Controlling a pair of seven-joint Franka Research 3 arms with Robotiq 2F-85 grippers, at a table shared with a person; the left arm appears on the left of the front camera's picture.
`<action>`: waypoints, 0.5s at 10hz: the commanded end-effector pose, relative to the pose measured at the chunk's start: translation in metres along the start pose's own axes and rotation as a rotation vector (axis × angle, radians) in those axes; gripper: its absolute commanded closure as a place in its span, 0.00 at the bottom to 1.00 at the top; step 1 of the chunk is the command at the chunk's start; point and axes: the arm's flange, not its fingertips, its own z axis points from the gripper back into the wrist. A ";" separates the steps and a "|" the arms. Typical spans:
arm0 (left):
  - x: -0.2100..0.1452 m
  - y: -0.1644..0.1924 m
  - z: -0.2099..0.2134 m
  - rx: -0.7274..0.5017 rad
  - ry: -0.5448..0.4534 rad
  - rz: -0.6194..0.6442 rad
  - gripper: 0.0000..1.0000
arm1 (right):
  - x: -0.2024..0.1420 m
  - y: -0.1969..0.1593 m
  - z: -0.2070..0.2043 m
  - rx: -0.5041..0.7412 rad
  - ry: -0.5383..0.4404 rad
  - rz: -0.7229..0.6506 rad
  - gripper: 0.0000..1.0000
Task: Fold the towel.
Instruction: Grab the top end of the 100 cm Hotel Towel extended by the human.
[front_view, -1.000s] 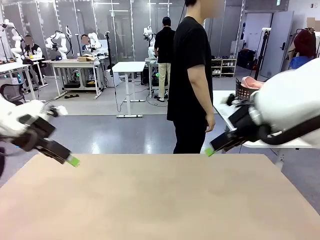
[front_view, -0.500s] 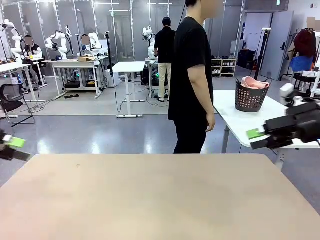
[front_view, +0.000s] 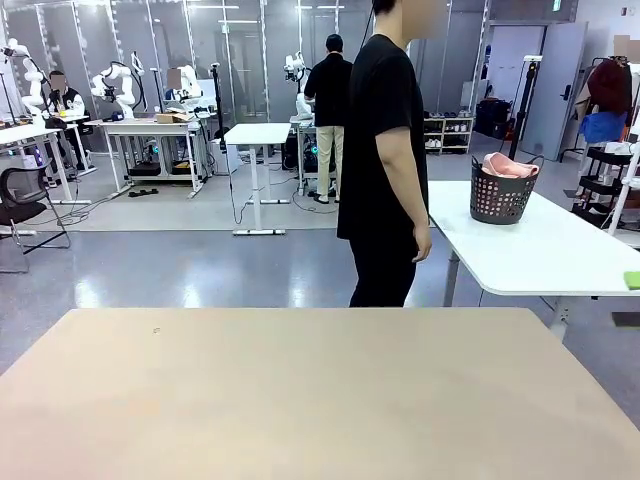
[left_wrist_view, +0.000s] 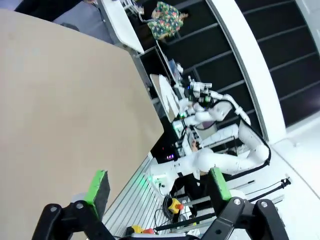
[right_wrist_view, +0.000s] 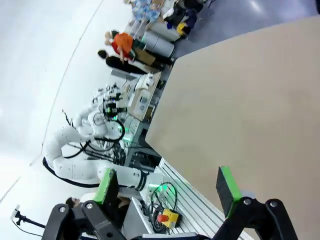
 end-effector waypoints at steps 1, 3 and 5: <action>0.012 0.012 0.022 0.009 -0.060 0.016 0.00 | -0.002 -0.008 0.021 -0.042 -0.031 -0.029 0.00; 0.008 0.011 0.028 0.035 -0.064 0.027 0.00 | -0.010 -0.011 0.026 -0.049 -0.048 -0.038 0.00; -0.001 0.014 0.034 0.040 -0.064 0.042 0.00 | -0.011 -0.014 0.035 -0.042 -0.071 -0.065 0.00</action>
